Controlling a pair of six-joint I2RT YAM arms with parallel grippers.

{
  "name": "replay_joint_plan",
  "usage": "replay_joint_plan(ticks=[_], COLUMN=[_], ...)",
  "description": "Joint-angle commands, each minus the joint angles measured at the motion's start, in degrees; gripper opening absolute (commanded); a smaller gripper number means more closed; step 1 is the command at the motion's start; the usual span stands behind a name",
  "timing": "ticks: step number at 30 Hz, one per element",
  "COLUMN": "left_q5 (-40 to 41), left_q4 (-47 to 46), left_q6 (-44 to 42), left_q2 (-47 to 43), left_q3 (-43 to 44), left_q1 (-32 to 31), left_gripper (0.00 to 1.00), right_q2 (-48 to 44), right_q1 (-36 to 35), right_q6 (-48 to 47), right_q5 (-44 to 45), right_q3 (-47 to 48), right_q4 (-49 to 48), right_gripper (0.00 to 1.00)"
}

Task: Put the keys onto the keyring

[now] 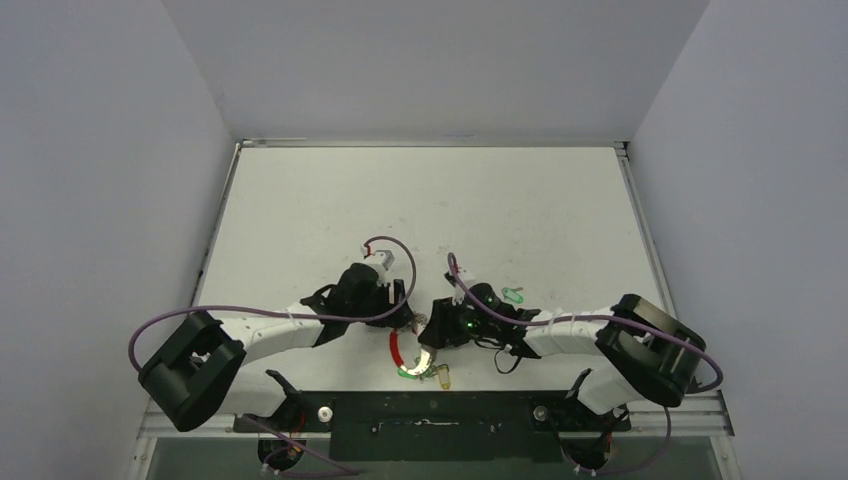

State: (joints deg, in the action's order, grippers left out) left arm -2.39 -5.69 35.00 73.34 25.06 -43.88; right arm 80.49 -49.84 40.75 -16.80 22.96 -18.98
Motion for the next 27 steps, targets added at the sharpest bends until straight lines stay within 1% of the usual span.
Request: replay_joint_plan(ticks=[1,3,4,9,12,15,17,18,20,24,27], left_q5=[-7.6,-6.9,-6.1,-1.2,1.4,4.2,6.2,7.0,8.0,7.7,6.2], left_q4=[3.5,6.5,8.6,14.9,17.8,21.4,24.5,26.9,30.2,35.2,36.4], left_q6=[1.6,-0.5,-1.4,-3.9,-4.0,-1.4,1.0,3.0,5.7,10.3,12.5], left_q2=[5.2,6.3,6.3,2.3,-2.1,-6.7,-10.2,-11.7,-14.5,-19.1,-21.4], left_q3=[6.0,8.1,9.0,9.9,8.7,7.3,6.3,5.9,4.9,2.5,0.3], left_q1=[3.5,3.6,3.6,3.6,3.6,3.6,3.6,3.6,3.6,3.6,3.6], left_gripper=[0.64,0.64,0.64,0.66,0.67,0.68,0.68,0.68,0.68,0.68,0.67], right_q2=[8.3,9.8,9.8,5.6,3.6,4.2,6.2,7.9,10.3,14.9,17.4], right_q1=[-7.5,-8.4,-8.2,-5.6,-3.6,-3.0,-3.3,-3.7,-4.7,-7.3,-8.3], right_q6=[7.1,7.4,6.9,0.7,-3.2,-6.9,-9.1,-9.5,-10.1,-11.1,-11.4], right_q5=[-8.5,-9.9,-9.5,-4.5,-3.9,-3.1,-3.5,-4.4,-5.8,-7.6,-7.4], right_q3=[4.1,7.2,8.1,11.1,12.2,14.2,16.7,17.8,19.7,23.6,25.2], right_q4=[-9.2,-11.7,-11.4,-1.1,4.5,9.7,12.2,12.6,12.7,13.0,12.7], right_gripper=[0.53,0.53,0.52,0.55,0.55,0.55,0.52,0.49,0.46,0.43,0.43])
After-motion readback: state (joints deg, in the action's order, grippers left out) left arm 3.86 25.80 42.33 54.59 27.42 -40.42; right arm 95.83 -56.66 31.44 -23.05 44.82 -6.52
